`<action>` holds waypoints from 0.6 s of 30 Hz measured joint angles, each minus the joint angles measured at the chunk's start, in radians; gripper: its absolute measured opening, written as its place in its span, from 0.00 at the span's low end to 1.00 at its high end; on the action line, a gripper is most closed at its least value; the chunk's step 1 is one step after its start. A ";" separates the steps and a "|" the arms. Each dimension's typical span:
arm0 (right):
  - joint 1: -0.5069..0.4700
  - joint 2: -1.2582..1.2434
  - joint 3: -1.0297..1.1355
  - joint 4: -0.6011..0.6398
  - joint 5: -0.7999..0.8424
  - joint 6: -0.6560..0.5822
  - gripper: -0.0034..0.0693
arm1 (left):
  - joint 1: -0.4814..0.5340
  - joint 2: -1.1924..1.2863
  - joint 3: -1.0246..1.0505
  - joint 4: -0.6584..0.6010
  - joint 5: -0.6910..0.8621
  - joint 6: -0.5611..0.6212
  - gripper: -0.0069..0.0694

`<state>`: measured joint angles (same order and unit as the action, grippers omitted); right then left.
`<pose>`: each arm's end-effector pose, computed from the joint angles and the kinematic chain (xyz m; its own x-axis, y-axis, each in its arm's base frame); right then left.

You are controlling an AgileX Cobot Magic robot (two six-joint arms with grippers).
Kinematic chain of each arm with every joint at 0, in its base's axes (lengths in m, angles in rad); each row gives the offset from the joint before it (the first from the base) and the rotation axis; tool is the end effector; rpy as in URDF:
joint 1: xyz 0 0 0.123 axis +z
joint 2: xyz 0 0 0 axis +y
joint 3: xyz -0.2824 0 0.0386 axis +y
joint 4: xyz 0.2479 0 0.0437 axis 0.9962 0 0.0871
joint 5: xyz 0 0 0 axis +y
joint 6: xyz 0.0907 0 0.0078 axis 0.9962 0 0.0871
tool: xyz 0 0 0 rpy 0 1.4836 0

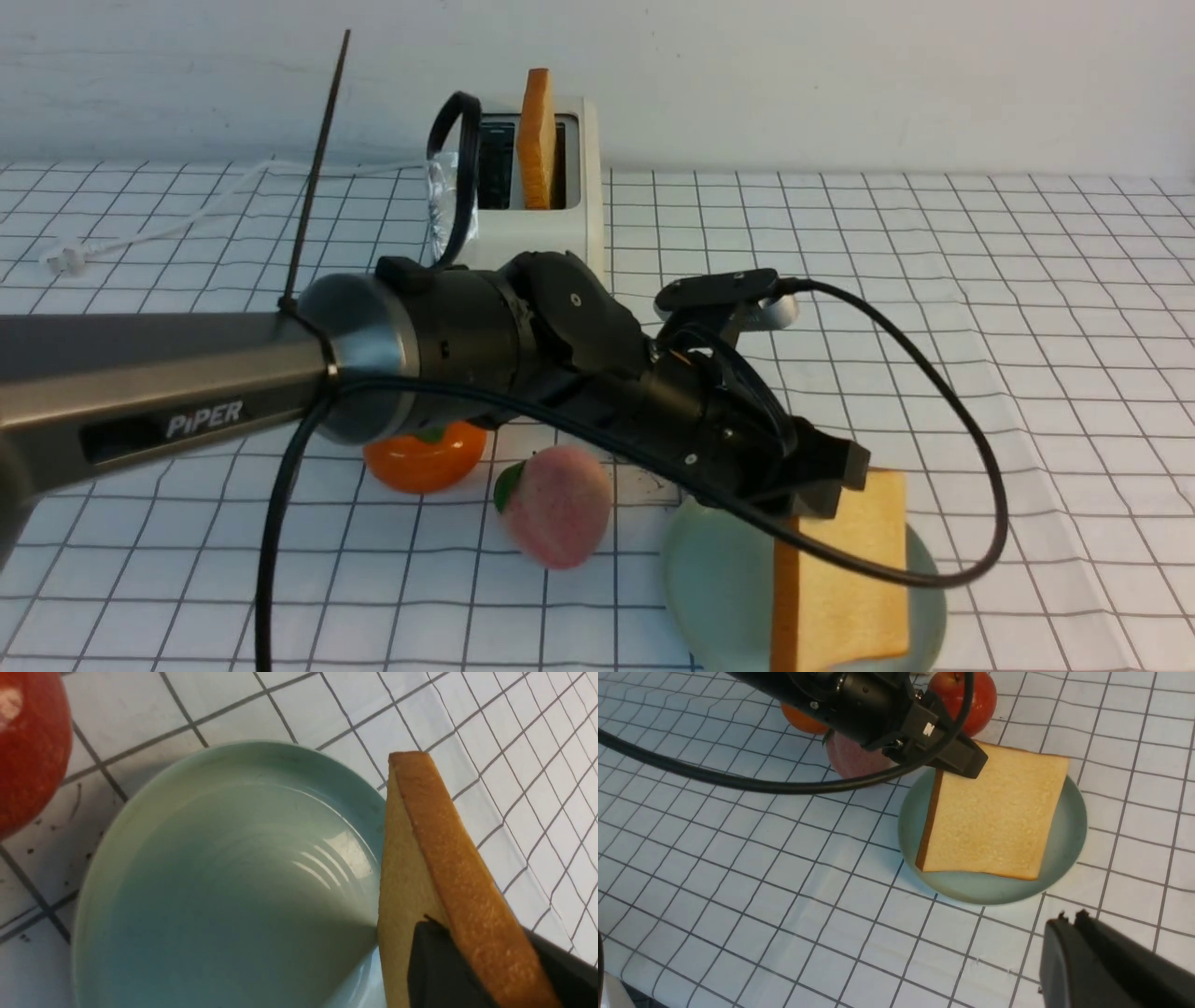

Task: Take toasted bread from bread machine on white checkered table place on plate.
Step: 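Place the slice of bread on the plate with the left gripper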

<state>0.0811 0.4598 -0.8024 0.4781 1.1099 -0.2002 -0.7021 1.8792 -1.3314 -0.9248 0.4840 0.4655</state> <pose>0.0466 0.0414 0.3583 -0.5985 -0.0246 -0.8007 -0.3898 0.8821 0.2643 0.2970 -0.2956 0.2299 -0.8010 0.2042 -0.5628 0.5342 0.6683 -0.5178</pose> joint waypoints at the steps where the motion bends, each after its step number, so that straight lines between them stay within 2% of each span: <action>1: 0.000 0.000 0.000 -0.002 0.000 0.000 0.07 | 0.000 -0.001 0.000 0.008 -0.001 0.001 0.42; 3: 0.000 0.000 0.000 -0.007 0.003 0.000 0.07 | 0.000 -0.007 0.000 0.022 -0.004 0.003 0.62; 5: 0.000 0.000 0.000 -0.007 0.003 0.000 0.07 | 0.000 -0.013 0.000 0.030 -0.007 0.003 0.73; 6: 0.000 0.000 0.000 -0.007 0.003 0.000 0.07 | 0.000 -0.032 0.000 0.051 -0.008 0.003 0.87; 8: 0.000 0.000 0.000 -0.007 0.006 0.000 0.07 | 0.000 -0.065 0.000 0.077 -0.008 0.003 0.94; 14: 0.000 0.000 0.000 -0.010 0.007 0.000 0.07 | 0.000 -0.179 0.000 0.162 -0.010 0.004 0.94; 18: 0.000 0.000 0.000 -0.010 0.007 0.000 0.08 | 0.000 -0.302 0.000 0.249 -0.010 0.004 0.83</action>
<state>0.0811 0.4598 -0.8024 0.4682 1.1168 -0.2002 -0.7021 1.5768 -1.3314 -0.6762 0.4739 0.4691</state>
